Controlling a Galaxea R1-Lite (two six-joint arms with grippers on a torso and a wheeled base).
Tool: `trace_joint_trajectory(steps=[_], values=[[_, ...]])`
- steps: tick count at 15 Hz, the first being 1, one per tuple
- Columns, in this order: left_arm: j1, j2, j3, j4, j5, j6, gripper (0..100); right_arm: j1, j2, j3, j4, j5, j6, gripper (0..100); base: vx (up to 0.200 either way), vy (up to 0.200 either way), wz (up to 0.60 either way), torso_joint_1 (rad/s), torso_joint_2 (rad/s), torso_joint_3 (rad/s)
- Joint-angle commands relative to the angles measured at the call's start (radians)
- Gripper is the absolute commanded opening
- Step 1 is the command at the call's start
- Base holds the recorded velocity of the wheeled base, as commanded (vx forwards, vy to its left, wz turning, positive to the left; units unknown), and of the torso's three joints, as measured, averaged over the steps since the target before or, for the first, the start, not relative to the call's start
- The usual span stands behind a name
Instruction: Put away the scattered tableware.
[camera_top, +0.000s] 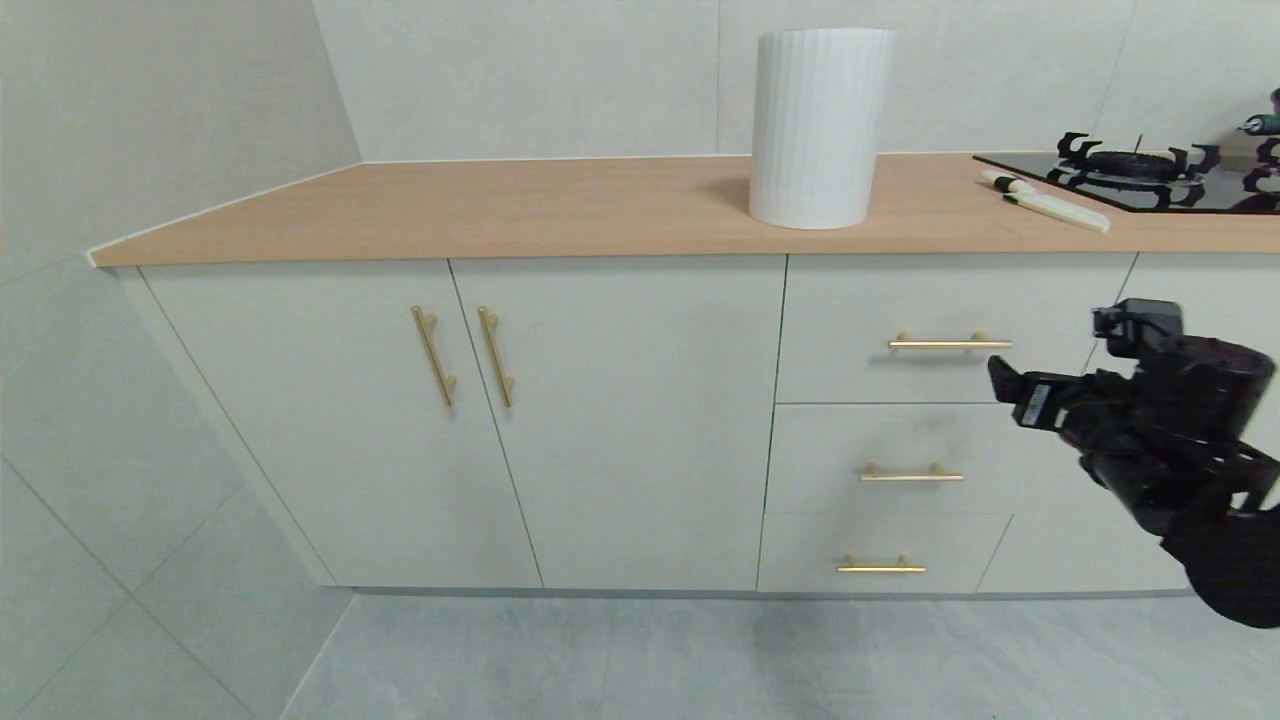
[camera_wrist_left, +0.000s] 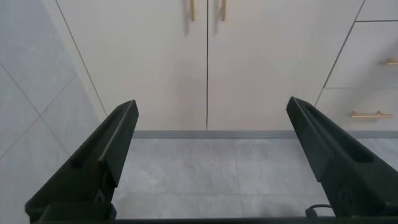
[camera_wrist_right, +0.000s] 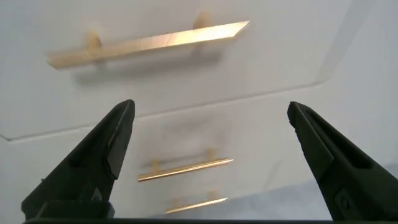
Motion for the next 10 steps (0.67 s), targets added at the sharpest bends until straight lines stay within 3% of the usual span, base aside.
trace_joint_trajectory(steps=[1,4,6,9,10], values=[[0.000,0.000,0.000,0.000,0.000,0.000,100,0.000,-0.368,0.236,-0.104,-0.024,-0.118,100,0.000,0.000,0.00,0.000,0.00,0.000],[-0.002,0.000,0.000,0.000,0.000,0.000,100,0.000,-0.636,0.354,-0.076,-0.024,-0.187,100,0.000,0.000,0.00,0.000,0.00,0.000],[0.000,0.000,0.000,0.000,0.000,0.000,100,-0.001,-0.790,0.402,0.016,-0.031,-0.211,100,0.000,0.000,0.00,0.000,0.00,0.000],[-0.002,0.000,0.000,0.000,0.000,0.000,100,-0.009,-1.140,0.397,0.367,-0.137,-0.228,100,0.000,0.000,0.00,0.000,0.00,0.000],[0.000,0.000,0.000,0.000,0.000,0.000,100,-0.009,-1.293,0.376,0.553,-0.139,-0.228,100,0.000,0.000,0.00,0.000,0.00,0.000]])
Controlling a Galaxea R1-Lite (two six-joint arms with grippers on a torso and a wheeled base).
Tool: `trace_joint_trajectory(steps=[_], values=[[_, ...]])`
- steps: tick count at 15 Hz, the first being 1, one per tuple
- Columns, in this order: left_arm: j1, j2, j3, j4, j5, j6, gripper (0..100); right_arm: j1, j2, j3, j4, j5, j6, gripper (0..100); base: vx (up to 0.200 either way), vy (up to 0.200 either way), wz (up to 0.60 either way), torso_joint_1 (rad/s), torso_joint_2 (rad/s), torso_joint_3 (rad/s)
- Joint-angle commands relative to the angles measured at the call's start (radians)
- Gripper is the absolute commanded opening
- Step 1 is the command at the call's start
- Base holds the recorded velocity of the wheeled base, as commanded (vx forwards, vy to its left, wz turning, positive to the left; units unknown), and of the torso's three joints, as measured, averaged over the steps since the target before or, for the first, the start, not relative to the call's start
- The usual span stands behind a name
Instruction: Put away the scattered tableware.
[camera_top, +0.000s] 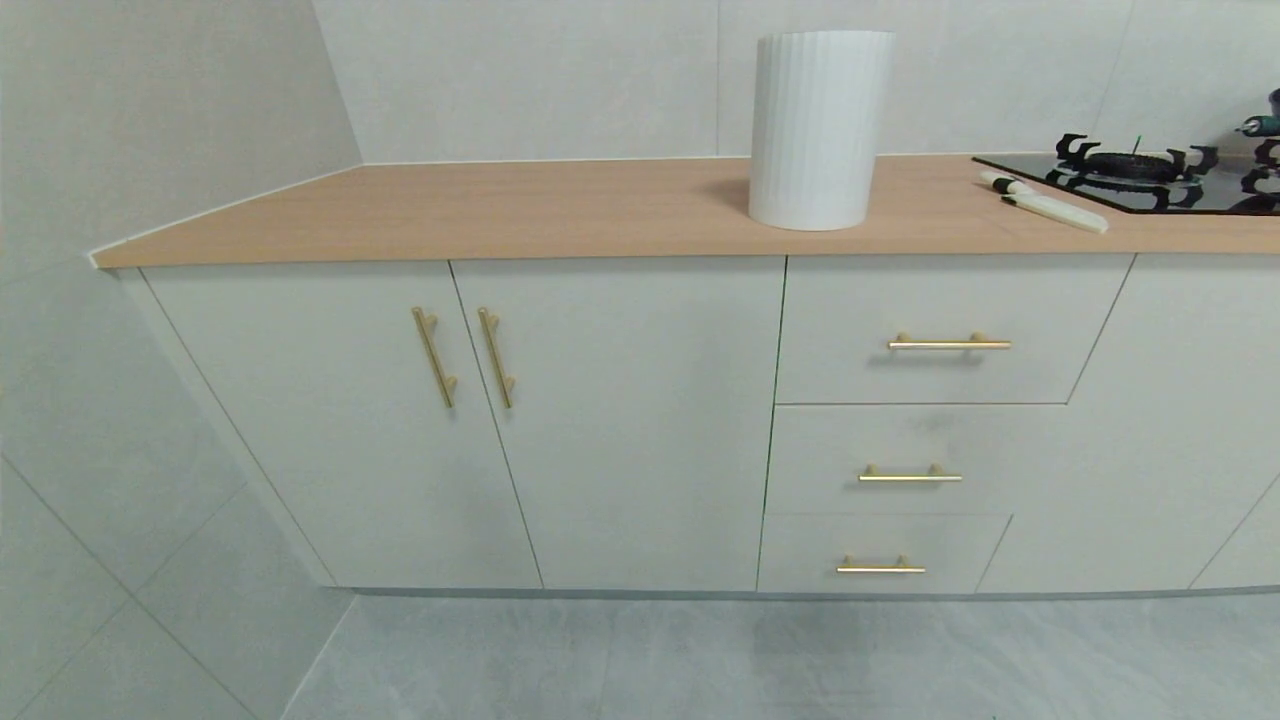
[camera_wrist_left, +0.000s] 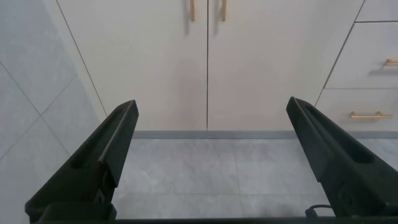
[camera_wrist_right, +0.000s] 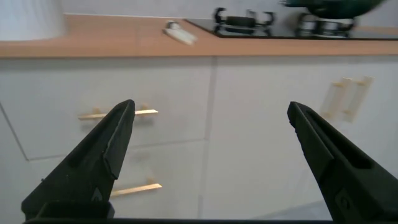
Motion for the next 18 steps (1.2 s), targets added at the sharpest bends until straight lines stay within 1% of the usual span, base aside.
trace_joint_trajectory(steps=[1,2,3,5,6,7,8,10,11,12,13,14,15,18], values=[[0.001,0.000,0.000,0.000,0.000,0.000,100,-0.003,-0.495,-0.021,0.424,-0.045,-0.014,100,0.000,0.000,0.00,0.000,0.00,0.000],[-0.001,0.000,0.000,0.000,0.000,0.000,100,-0.008,-0.590,-0.024,0.541,-0.046,-0.013,100,0.000,0.000,0.00,0.000,0.00,0.000],[0.001,0.000,0.000,0.000,0.000,0.000,100,-0.047,-0.686,-0.030,0.656,-0.042,-0.014,100,0.000,0.000,0.00,0.000,0.00,0.000],[0.001,0.000,0.000,0.000,0.000,0.000,100,-0.095,-0.789,-0.030,0.739,-0.032,-0.016,100,0.000,0.000,0.00,0.000,0.00,0.000],[0.001,0.000,0.000,0.000,0.000,0.000,100,-0.095,-0.789,-0.030,0.739,-0.032,-0.016,100,0.000,0.000,0.00,0.000,0.00,0.000],[0.001,0.000,0.000,0.000,0.000,0.000,100,-0.116,-0.935,-0.015,0.855,0.011,-0.019,100,0.000,0.000,0.00,0.000,0.00,0.000],[-0.001,0.000,0.000,0.000,0.000,0.000,100,-0.123,-0.956,0.025,0.890,0.067,-0.011,100,0.000,0.000,0.00,0.000,0.00,0.000],[0.001,0.000,0.000,0.000,0.000,0.000,100,-0.123,-0.956,0.166,0.821,0.138,0.023,100,0.000,0.000,0.00,0.000,0.00,0.000],[0.001,0.000,0.000,0.000,0.000,0.000,100,-0.123,-0.956,0.213,0.808,0.205,0.033,100,0.000,0.000,0.00,0.000,0.00,0.000],[0.001,0.000,0.000,0.000,0.000,0.000,100,-0.124,-0.956,0.210,0.867,0.276,0.095,100,0.000,0.000,0.00,0.000,0.00,0.000],[0.001,0.000,0.000,0.000,0.000,0.000,100,-0.124,-0.956,0.213,0.903,0.324,0.135,100,0.000,0.000,0.00,0.000,0.00,0.000],[0.001,0.000,0.002,0.000,0.000,0.000,100,-0.124,-0.956,0.210,0.984,0.363,0.144,100,0.000,0.000,0.00,0.000,0.00,0.000],[0.001,0.000,0.000,0.000,0.000,0.000,100,-0.124,-0.955,0.212,1.010,0.405,0.155,100,0.000,0.000,0.00,0.000,0.00,0.000],[0.001,0.000,0.002,0.000,0.000,0.001,100,-0.124,-0.955,0.213,1.012,0.419,0.162,100,0.000,0.000,0.00,0.000,0.00,0.000]])
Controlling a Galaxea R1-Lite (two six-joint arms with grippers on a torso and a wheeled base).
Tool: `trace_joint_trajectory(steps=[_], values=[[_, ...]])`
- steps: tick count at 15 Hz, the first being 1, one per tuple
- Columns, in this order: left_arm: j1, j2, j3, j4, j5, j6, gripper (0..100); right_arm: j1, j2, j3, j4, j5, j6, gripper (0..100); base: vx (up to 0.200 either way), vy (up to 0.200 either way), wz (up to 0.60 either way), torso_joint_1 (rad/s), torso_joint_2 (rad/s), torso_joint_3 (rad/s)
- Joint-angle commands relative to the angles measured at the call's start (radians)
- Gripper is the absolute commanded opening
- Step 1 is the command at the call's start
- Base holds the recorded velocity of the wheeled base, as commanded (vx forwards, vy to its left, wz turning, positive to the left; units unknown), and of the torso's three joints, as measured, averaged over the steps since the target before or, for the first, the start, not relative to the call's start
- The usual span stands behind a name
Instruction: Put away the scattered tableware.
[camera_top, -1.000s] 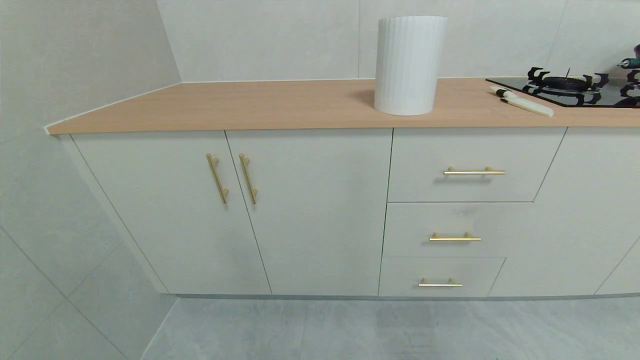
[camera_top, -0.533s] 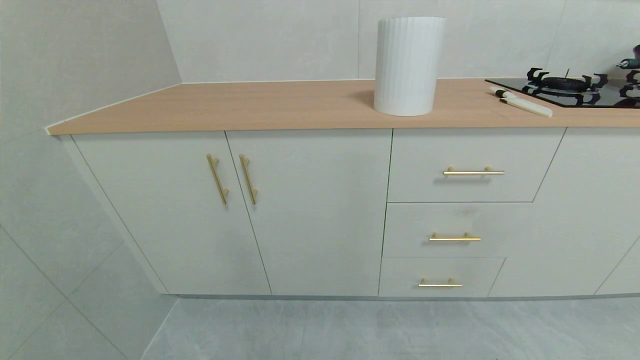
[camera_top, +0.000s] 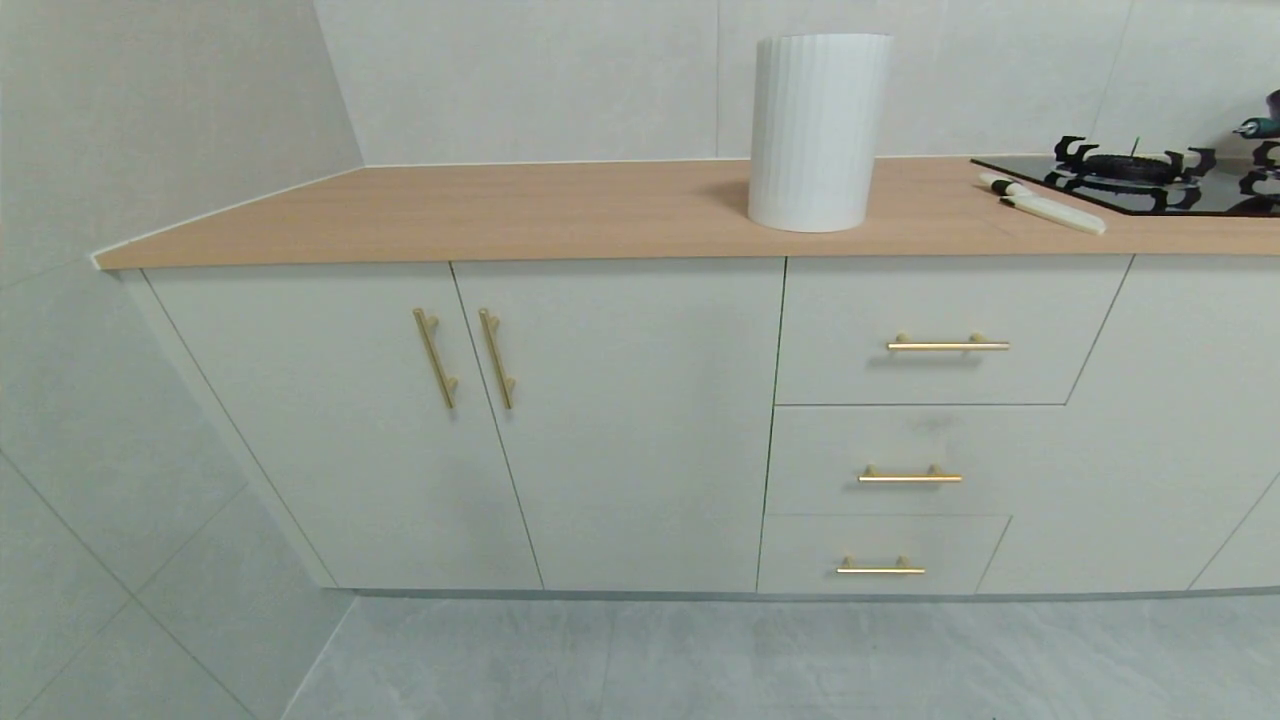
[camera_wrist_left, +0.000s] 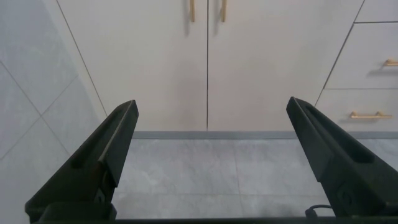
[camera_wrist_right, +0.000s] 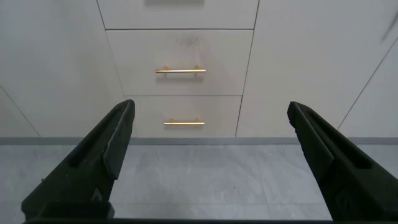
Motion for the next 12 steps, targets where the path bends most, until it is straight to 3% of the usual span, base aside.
trace_joint_trajectory(steps=[1,6,12], values=[[0.000,0.000,0.000,0.000,0.000,0.001,100,0.000,0.002,0.002,0.002,0.005,-0.001,100,0.000,0.000,0.00,0.000,0.00,0.000],[0.000,0.000,0.000,0.000,0.000,0.005,100,0.000,0.000,0.002,0.002,0.005,0.006,100,0.000,0.000,0.00,0.000,0.00,0.000],[-0.002,0.000,0.000,0.000,0.000,0.001,100,0.000,0.000,0.002,0.002,0.008,0.005,100,0.200,0.000,0.00,0.004,0.00,0.004]])
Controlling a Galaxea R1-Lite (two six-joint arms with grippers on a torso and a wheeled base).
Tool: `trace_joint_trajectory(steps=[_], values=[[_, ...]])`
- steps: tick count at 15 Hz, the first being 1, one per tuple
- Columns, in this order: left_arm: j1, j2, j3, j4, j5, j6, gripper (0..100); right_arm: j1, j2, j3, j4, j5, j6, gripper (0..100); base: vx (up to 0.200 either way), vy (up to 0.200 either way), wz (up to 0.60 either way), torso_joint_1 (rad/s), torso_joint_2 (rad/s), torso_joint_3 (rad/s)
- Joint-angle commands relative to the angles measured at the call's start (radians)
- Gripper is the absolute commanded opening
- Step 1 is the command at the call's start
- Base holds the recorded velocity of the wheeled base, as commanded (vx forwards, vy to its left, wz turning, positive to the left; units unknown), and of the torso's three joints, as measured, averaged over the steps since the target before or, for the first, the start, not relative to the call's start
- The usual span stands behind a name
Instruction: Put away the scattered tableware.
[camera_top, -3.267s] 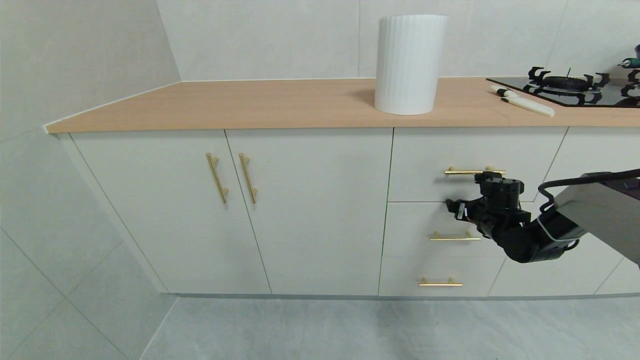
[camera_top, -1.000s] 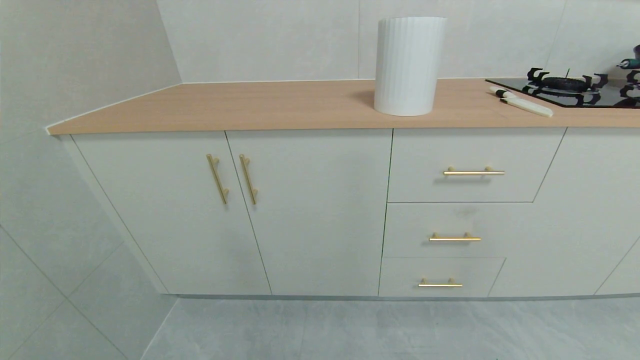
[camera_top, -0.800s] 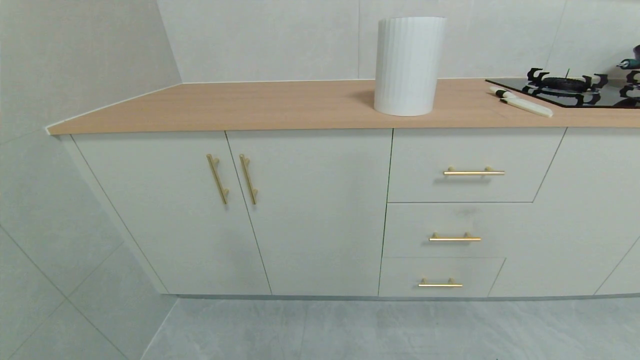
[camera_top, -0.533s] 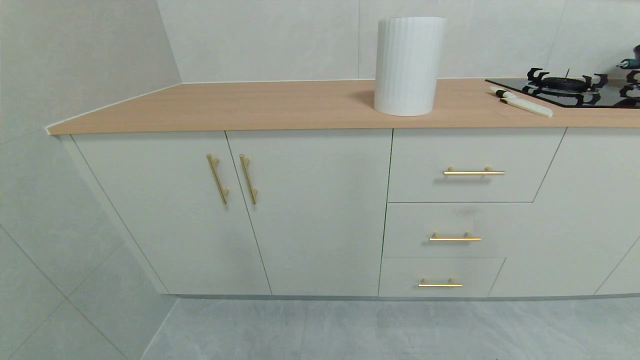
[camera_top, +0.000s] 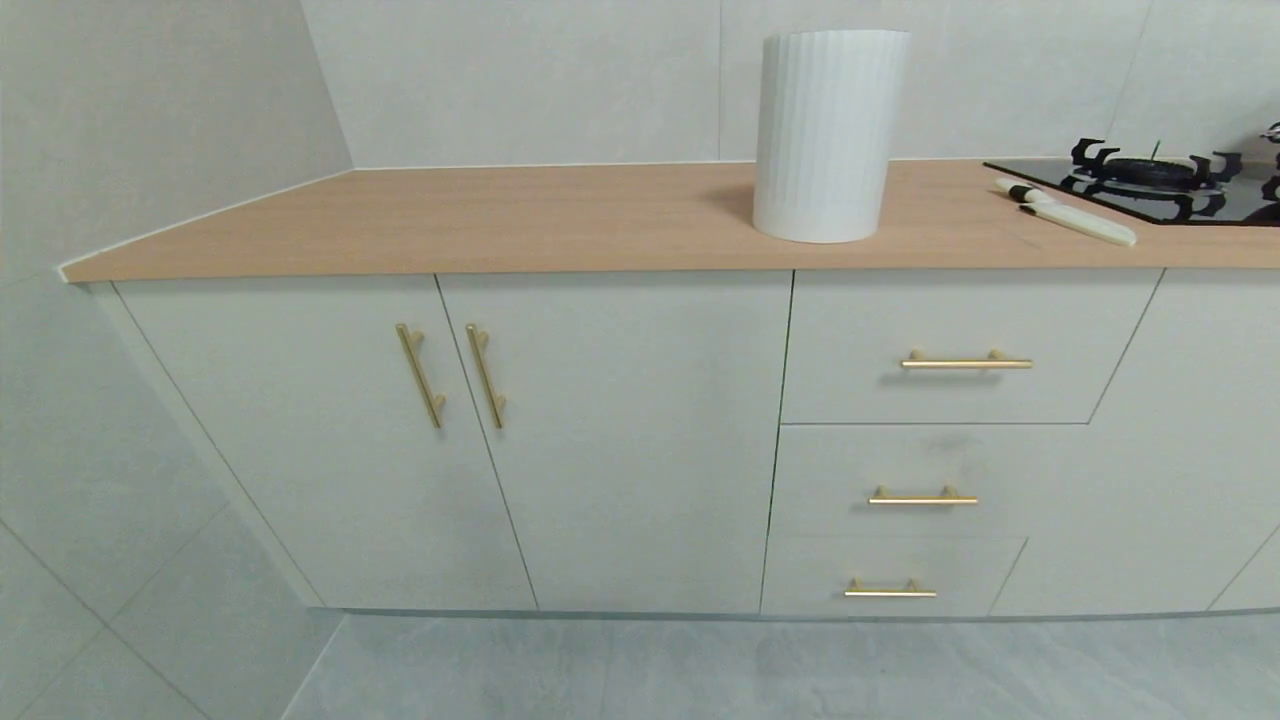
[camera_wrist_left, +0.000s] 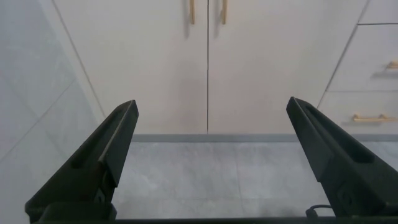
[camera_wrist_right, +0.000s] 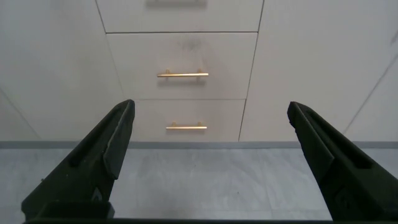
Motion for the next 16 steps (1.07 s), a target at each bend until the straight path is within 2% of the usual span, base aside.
trace_joint_trajectory(steps=[1,8,16], values=[[-0.001,0.000,0.000,0.000,0.000,-0.001,100,0.000,0.003,0.000,0.000,0.001,-0.001,100,0.200,0.000,0.00,0.002,0.01,0.002],[0.001,0.000,0.000,0.000,0.000,-0.001,100,0.000,0.003,0.000,0.000,-0.001,0.001,100,0.200,0.000,0.00,0.000,0.00,0.003],[-0.001,0.000,0.000,0.000,0.000,-0.001,100,0.000,0.003,0.000,0.000,-0.001,0.001,100,0.000,0.000,-0.07,0.001,0.00,0.001]])
